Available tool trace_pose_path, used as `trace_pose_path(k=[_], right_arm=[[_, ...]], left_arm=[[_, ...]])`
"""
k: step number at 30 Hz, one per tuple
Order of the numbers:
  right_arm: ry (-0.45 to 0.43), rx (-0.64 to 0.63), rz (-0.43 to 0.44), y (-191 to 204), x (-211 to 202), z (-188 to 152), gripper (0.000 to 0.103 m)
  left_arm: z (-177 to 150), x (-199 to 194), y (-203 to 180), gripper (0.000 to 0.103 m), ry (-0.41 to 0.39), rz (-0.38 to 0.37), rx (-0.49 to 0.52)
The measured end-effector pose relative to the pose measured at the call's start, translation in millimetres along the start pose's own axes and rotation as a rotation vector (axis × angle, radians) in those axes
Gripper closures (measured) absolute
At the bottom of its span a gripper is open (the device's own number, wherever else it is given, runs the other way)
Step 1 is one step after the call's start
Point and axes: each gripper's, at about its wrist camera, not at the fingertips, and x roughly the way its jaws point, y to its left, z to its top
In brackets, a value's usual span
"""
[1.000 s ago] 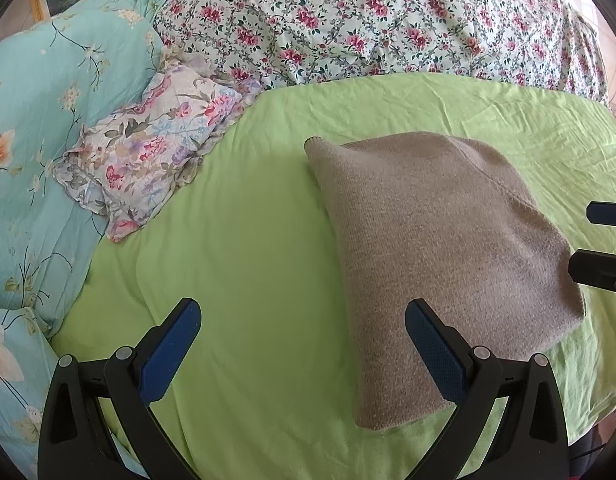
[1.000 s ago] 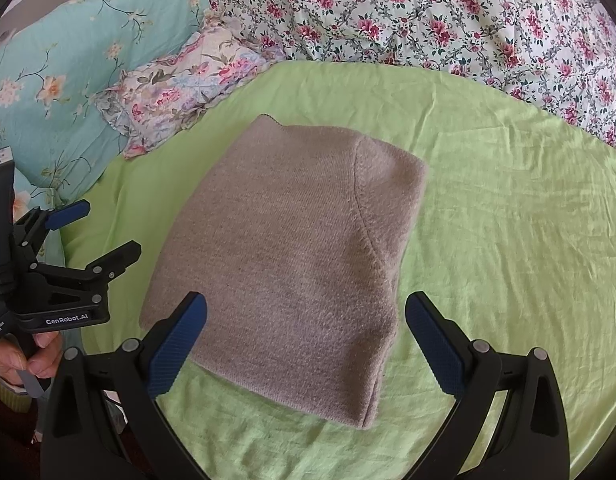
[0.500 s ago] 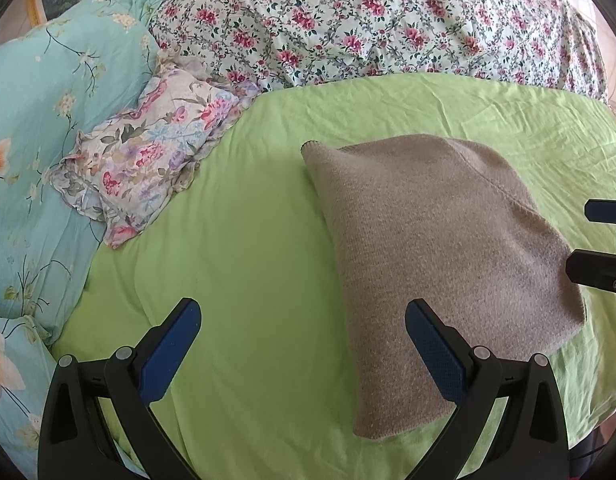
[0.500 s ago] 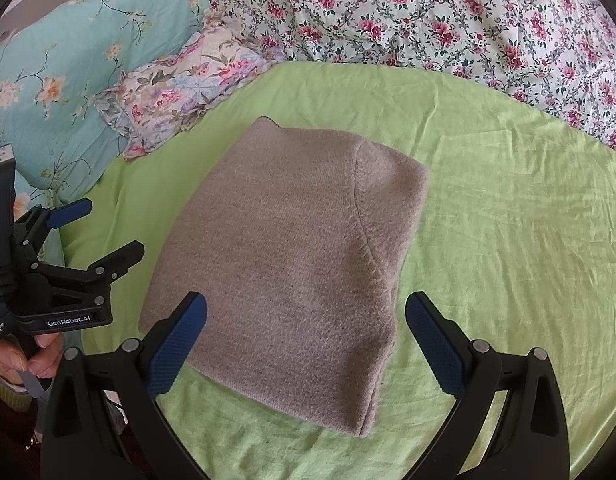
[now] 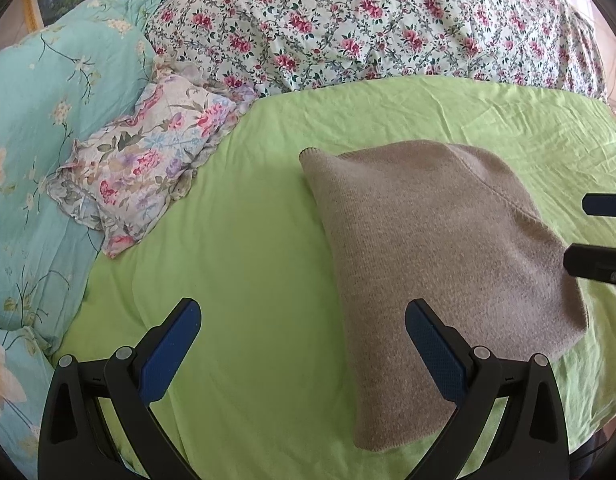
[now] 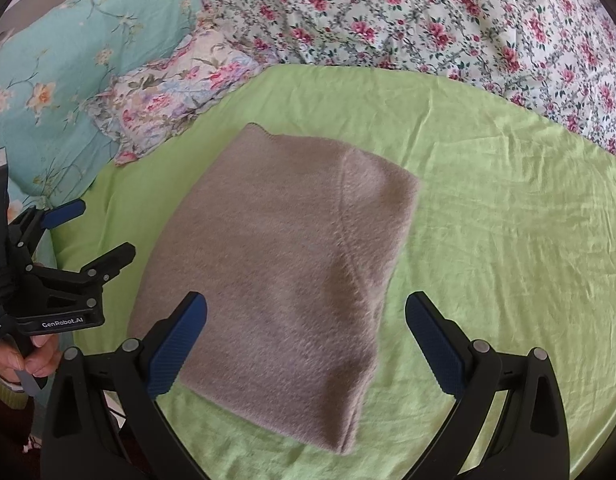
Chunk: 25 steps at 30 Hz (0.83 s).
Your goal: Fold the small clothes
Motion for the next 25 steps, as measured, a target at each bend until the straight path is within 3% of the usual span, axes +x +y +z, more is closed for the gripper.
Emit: trace_pose_path(k=[25], right_arm=[[0.022, 0.044, 0.029, -12.1, 21.5, -0.4, 0.003]], left_arm=[[15.3, 24.1, 0.9, 0.001, 0.023, 0.033, -0.01]])
